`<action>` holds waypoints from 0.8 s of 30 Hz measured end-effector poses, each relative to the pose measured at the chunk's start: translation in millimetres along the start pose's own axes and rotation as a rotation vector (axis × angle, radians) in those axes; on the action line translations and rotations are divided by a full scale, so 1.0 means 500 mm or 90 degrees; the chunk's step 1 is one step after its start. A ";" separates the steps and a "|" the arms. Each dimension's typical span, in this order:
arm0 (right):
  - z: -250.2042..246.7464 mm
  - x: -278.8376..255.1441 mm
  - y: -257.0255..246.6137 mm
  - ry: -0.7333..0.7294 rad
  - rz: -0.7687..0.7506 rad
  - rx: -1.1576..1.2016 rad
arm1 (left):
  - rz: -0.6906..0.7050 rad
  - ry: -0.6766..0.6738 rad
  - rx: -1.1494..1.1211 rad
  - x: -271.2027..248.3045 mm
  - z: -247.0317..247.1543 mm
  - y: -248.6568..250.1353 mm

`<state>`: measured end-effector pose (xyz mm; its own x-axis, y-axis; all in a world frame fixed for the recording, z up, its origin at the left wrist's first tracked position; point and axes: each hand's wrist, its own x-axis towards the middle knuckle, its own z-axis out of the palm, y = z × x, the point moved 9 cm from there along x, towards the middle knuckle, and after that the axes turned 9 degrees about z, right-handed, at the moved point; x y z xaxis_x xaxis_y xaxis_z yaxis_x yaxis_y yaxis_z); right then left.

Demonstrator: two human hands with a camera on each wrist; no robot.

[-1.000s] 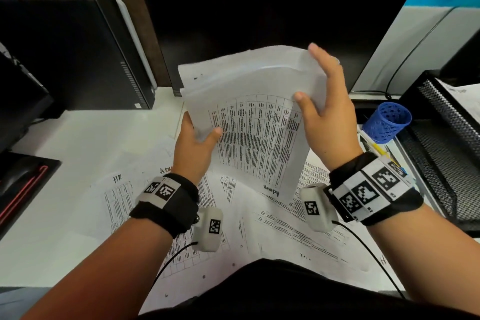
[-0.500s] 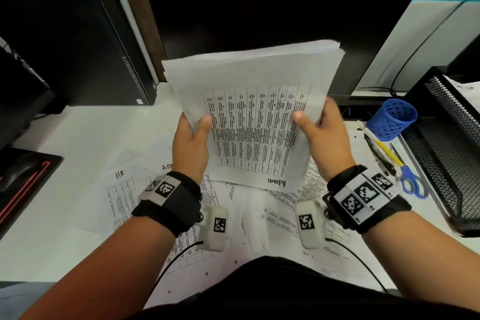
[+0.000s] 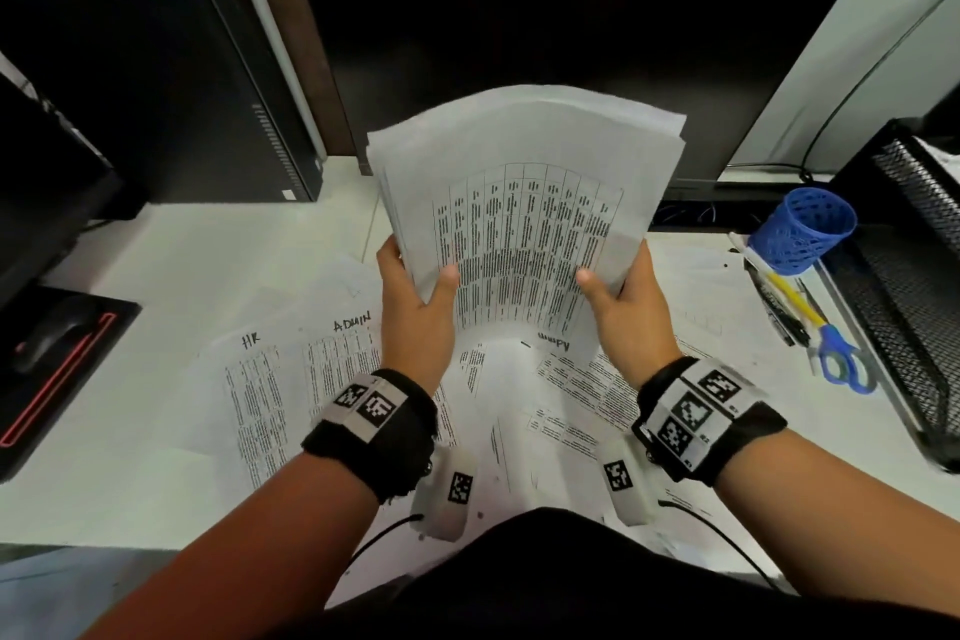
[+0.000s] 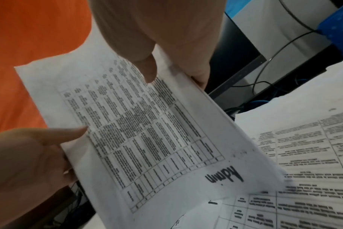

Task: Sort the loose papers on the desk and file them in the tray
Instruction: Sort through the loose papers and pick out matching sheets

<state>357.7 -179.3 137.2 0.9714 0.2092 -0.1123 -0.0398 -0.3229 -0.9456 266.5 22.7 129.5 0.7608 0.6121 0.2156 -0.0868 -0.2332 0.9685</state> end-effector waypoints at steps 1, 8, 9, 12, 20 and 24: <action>0.000 0.008 0.009 0.002 0.019 -0.001 | -0.018 0.000 0.002 0.001 0.000 -0.011; -0.002 0.037 0.042 0.023 0.073 0.035 | -0.131 -0.007 0.025 0.007 0.004 -0.075; -0.002 0.037 0.044 0.021 0.078 0.043 | -0.141 -0.009 0.029 0.005 0.006 -0.079; -0.015 0.039 0.046 0.021 0.080 0.049 | -0.154 -0.009 0.035 -0.001 0.011 -0.083; -0.092 0.046 0.054 -0.030 0.103 0.000 | -0.114 0.012 0.040 0.006 0.035 -0.023; -0.118 0.030 0.068 -0.072 0.096 -0.073 | -0.077 0.033 -0.017 0.011 0.059 0.025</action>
<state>384.7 -241.7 121.7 0.9239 0.2504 -0.2893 -0.1497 -0.4595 -0.8755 288.3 0.9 139.0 0.7326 0.6729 0.1023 -0.0135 -0.1359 0.9906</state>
